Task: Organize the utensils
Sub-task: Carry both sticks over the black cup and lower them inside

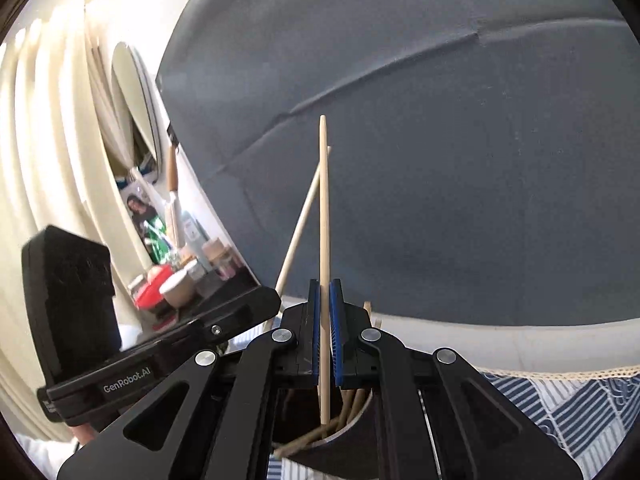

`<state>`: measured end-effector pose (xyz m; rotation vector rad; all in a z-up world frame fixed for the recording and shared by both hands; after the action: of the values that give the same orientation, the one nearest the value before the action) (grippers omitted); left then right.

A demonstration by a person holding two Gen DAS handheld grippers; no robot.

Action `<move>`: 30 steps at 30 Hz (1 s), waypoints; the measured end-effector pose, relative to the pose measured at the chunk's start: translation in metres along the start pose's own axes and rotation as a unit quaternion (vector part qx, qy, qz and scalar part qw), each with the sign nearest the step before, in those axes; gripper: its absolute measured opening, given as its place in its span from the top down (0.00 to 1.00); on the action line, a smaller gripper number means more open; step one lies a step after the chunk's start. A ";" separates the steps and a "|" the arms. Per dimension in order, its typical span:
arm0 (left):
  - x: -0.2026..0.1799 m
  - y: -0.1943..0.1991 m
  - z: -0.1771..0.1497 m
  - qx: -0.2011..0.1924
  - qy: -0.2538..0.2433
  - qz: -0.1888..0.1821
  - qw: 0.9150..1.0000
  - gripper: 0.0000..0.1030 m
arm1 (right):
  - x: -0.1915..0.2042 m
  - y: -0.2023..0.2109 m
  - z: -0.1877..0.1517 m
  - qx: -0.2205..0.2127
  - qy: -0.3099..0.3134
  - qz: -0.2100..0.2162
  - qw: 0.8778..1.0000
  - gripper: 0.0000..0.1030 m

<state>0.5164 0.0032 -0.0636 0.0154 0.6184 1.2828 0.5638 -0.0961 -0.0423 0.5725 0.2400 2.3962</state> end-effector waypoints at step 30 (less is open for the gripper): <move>-0.012 0.027 -0.050 0.072 -0.105 0.075 0.989 0.95 | 0.011 0.021 -0.048 0.110 0.112 -0.075 0.985 0.95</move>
<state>0.4684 -0.0155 -0.0908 0.3172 0.5334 1.3579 0.5223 -0.1059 -0.0744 0.3666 0.6291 2.2999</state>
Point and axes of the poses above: each gripper's, at about its wrist camera, not at the fingertips, and y roughly against the way its jaws point, x to its left, z to its top, the point moved 8 cm from there along -y, roughly the way its jaws point, and after that the axes turned 4 degrees about y, right-handed, at the moved point
